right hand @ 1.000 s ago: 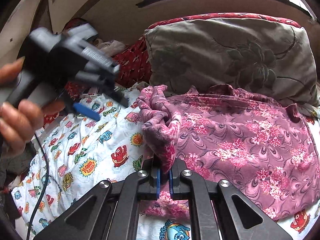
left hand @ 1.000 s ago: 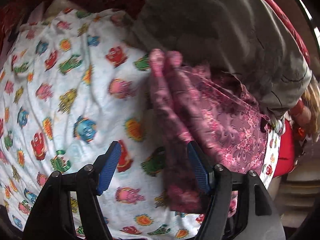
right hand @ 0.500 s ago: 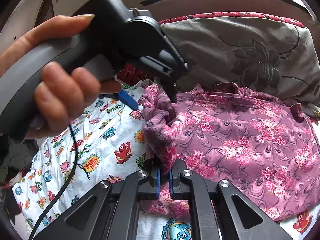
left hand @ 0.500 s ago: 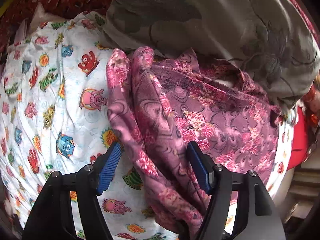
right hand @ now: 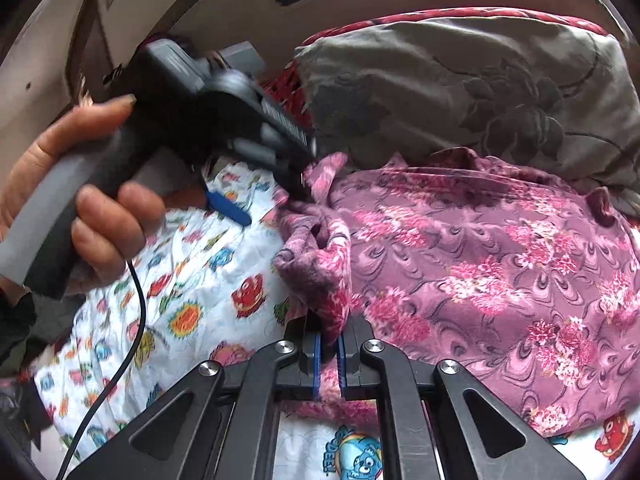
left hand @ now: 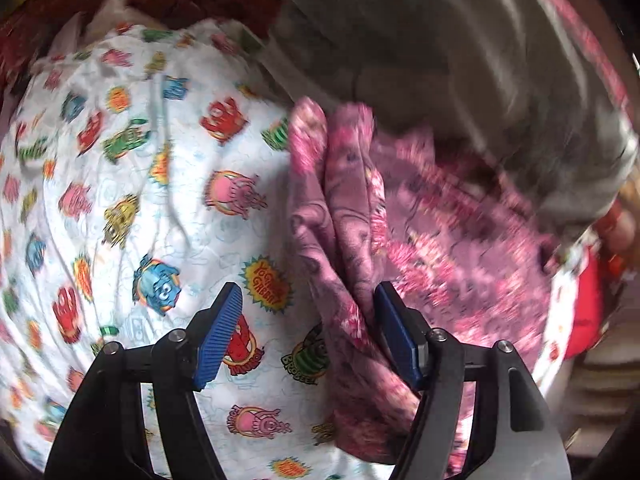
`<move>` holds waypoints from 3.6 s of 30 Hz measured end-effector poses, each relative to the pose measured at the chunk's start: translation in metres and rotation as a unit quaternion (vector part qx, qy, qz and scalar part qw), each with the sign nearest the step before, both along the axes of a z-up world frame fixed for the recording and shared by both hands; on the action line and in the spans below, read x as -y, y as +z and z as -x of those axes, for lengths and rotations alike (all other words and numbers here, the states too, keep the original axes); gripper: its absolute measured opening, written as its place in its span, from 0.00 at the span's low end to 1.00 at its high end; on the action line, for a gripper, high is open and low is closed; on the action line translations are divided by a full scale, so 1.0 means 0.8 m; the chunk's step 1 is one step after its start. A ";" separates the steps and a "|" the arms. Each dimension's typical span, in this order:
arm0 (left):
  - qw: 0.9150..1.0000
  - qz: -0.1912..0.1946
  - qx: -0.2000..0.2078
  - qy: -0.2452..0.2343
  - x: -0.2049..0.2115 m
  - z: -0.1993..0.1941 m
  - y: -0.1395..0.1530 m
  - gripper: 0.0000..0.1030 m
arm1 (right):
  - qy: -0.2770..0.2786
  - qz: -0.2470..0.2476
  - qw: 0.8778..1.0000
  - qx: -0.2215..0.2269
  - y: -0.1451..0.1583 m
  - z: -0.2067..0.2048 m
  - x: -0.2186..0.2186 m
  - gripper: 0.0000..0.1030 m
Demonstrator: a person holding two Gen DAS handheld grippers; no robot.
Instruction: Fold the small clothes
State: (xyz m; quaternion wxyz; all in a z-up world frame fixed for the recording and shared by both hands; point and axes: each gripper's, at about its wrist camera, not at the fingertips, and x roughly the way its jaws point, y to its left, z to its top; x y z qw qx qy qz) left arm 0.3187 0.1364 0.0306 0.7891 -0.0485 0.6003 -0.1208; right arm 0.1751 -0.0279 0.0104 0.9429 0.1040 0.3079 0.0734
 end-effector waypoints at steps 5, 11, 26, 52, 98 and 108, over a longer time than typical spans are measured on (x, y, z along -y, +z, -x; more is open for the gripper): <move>0.999 0.046 -0.006 0.026 -0.070 0.028 -0.023 0.66 | 0.074 0.004 0.997 -0.025 -0.003 -0.010 -0.042 0.10; 0.990 0.124 -0.057 0.045 -0.143 0.070 -0.090 0.66 | 0.160 0.007 0.984 -0.074 -0.003 -0.003 -0.084 0.31; 0.982 0.190 -0.006 -0.009 -0.153 0.156 -0.084 0.67 | 0.054 -0.022 0.985 -0.161 0.032 -0.182 -0.027 0.48; 0.971 0.235 -0.033 -0.006 -0.070 0.124 -0.125 0.07 | 0.097 0.235 0.942 -0.217 -0.044 -0.277 -0.143 0.30; 0.952 0.242 -0.038 -0.180 0.378 0.148 -0.079 0.05 | -0.090 0.112 0.983 -0.111 0.102 -0.076 0.252 0.09; 0.951 0.220 -0.089 -0.196 0.458 0.088 -0.145 0.05 | -0.118 0.097 0.978 -0.140 0.058 -0.060 0.323 0.09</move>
